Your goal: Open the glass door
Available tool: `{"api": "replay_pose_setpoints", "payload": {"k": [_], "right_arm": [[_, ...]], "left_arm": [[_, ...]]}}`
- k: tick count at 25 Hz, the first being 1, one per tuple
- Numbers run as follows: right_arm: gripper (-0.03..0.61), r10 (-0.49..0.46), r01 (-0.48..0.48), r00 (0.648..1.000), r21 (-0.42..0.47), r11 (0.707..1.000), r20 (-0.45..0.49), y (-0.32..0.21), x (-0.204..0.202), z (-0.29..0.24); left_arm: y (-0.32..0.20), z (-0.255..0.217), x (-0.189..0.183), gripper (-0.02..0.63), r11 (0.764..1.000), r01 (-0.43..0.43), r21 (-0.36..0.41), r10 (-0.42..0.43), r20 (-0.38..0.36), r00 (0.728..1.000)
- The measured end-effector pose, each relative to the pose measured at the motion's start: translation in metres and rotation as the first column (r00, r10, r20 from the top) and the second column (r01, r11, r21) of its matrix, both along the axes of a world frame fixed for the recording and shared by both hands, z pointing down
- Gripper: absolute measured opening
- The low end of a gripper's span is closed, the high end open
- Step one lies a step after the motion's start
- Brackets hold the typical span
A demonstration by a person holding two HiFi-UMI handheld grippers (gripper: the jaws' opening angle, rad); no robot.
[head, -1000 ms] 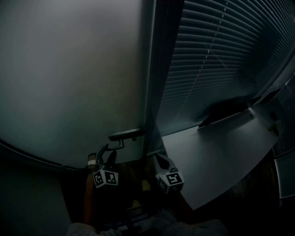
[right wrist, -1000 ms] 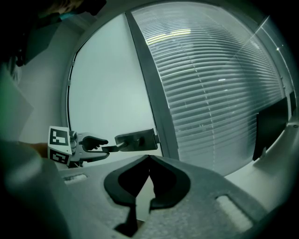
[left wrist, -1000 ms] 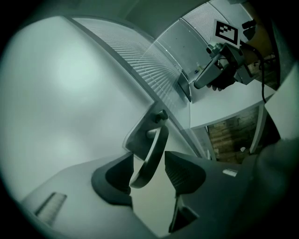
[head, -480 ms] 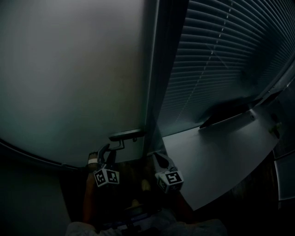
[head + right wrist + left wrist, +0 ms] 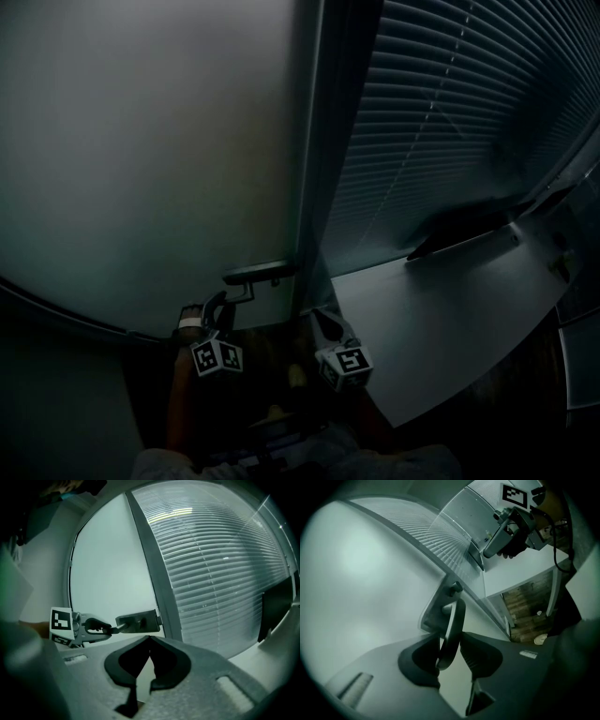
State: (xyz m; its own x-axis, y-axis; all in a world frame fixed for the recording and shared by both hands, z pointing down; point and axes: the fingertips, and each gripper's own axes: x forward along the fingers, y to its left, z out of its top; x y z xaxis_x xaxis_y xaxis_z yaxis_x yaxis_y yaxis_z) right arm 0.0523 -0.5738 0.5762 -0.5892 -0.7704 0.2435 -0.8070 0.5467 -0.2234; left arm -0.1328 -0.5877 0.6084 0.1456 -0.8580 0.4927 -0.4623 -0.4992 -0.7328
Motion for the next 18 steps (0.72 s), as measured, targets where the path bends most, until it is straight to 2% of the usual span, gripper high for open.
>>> {"api": "replay_pose_setpoints", "payload": {"k": [18], "right_arm": [[0.002,0.038,-0.038,0.999,0.005,0.999,0.005,0.012,0.015,0.002]], "left_arm": [[0.002,0.007,0.003,0.118,0.999,-0.022,-0.048,0.027,0.116,0.993]]}}
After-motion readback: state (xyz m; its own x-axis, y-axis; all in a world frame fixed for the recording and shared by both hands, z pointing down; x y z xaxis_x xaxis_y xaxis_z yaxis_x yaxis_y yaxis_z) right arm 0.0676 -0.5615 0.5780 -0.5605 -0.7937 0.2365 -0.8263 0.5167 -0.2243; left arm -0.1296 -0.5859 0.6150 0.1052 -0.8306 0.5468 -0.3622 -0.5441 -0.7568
